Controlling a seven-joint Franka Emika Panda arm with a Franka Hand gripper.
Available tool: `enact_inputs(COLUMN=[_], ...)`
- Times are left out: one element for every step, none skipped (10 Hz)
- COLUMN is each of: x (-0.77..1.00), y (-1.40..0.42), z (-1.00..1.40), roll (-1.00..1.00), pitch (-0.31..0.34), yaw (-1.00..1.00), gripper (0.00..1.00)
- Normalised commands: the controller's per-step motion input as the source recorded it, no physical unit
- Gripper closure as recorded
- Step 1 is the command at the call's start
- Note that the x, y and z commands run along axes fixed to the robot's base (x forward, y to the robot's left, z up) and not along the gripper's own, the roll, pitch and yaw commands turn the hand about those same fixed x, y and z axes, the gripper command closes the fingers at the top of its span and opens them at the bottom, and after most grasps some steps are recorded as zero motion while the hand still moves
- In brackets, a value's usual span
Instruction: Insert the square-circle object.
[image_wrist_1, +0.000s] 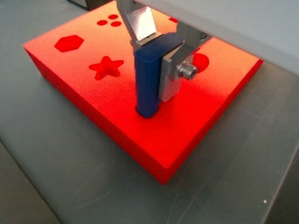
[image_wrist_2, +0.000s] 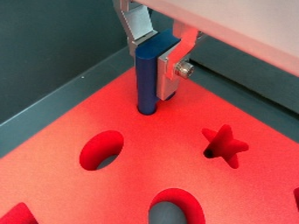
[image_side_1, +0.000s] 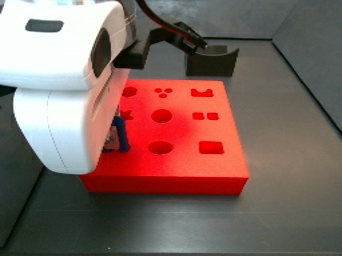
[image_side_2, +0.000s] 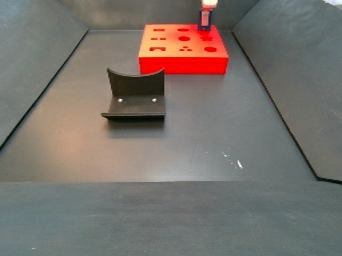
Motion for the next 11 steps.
enact_inputs(x=[0.00, 0.01, 0.00, 0.07, 0.36, 0.42, 0.49, 0.51, 0.08, -0.05, -0.24], y=[-0.22, -0.19, -0.16, -0.07, 0.00, 0.27, 0.49, 0.43, 0.10, 0.00, -0.06], z=[-1.00, -1.00, -1.00, -1.00, -1.00, -1.00, -0.77, -0.68, -0.34, -0.17, -0.30], roll=[0.00, 0.00, 0.00, 0.00, 0.01, 0.00, -0.08, -0.07, 0.00, 0.00, 0.00], pitch=[0.000, 0.000, 0.000, 0.000, 0.016, 0.093, 0.123, 0.113, 0.036, 0.000, -0.006], yaw=[0.00, 0.00, 0.00, -0.02, -0.20, -0.24, -0.21, -0.13, 0.00, 0.00, 0.24], gripper=[1.00, 1.00, 1.00, 1.00, 1.00, 1.00, 1.00, 1.00, 1.00, 1.00, 1.00])
